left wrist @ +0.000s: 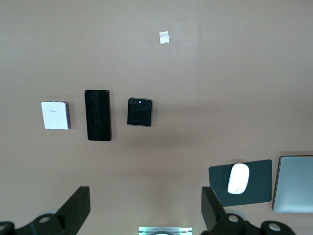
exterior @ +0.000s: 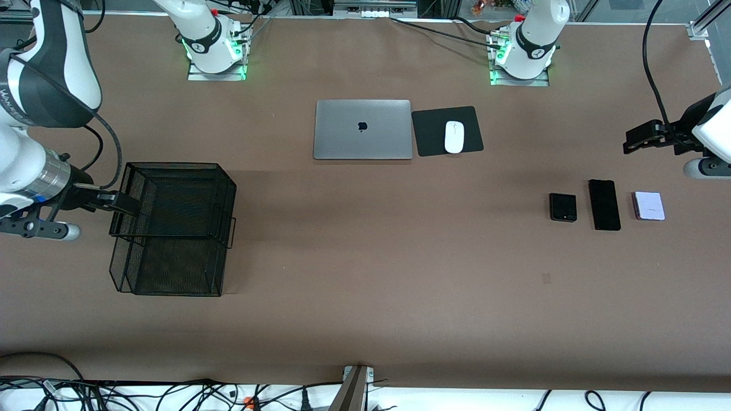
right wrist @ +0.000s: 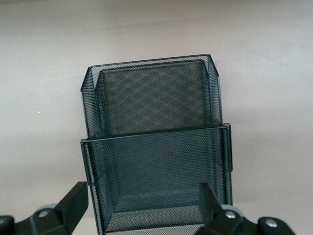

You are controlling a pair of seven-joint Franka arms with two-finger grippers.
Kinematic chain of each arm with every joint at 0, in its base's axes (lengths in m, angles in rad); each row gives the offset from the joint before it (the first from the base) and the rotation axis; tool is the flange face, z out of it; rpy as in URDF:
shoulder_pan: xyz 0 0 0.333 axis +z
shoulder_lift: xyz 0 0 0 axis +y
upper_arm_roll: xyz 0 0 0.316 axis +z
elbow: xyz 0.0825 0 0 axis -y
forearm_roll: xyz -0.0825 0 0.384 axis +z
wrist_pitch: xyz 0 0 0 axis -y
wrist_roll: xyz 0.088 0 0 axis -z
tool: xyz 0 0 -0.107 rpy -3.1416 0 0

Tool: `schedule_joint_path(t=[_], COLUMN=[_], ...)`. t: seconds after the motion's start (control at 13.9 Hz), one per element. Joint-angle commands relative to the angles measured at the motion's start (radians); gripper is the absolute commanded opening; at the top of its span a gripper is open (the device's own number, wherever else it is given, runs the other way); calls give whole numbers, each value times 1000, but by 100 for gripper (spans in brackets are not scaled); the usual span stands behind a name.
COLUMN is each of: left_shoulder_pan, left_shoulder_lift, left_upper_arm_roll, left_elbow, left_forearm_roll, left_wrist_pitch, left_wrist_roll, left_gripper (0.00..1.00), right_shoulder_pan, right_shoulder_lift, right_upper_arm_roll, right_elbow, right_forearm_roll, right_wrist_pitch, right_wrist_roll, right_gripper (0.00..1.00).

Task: Place phones with both arms
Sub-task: 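Reach the left gripper over the small black flip phone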

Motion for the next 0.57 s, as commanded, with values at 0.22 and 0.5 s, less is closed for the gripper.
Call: schedule_joint_path(t=[0.22,0.5], left_shoulder_pan=[5,0], left_shoulder_lift=[-3,20], left_upper_arm_roll=[4,1], left_elbow=[9,6], left_forearm_roll=[-29,-27], left_wrist_pitch=[0,0], left_wrist_roll=[-4,-15], left_gripper=[100,100], right_shoulder_pan=[-11,-11], right_shoulder_lift=[-6,-6], right_upper_arm_roll=[5,5], right_elbow=[11,11], right_forearm_roll=[16,19], right_wrist_pitch=[-16,-15], right_wrist_roll=[-23,-20], right_gripper=[100,100])
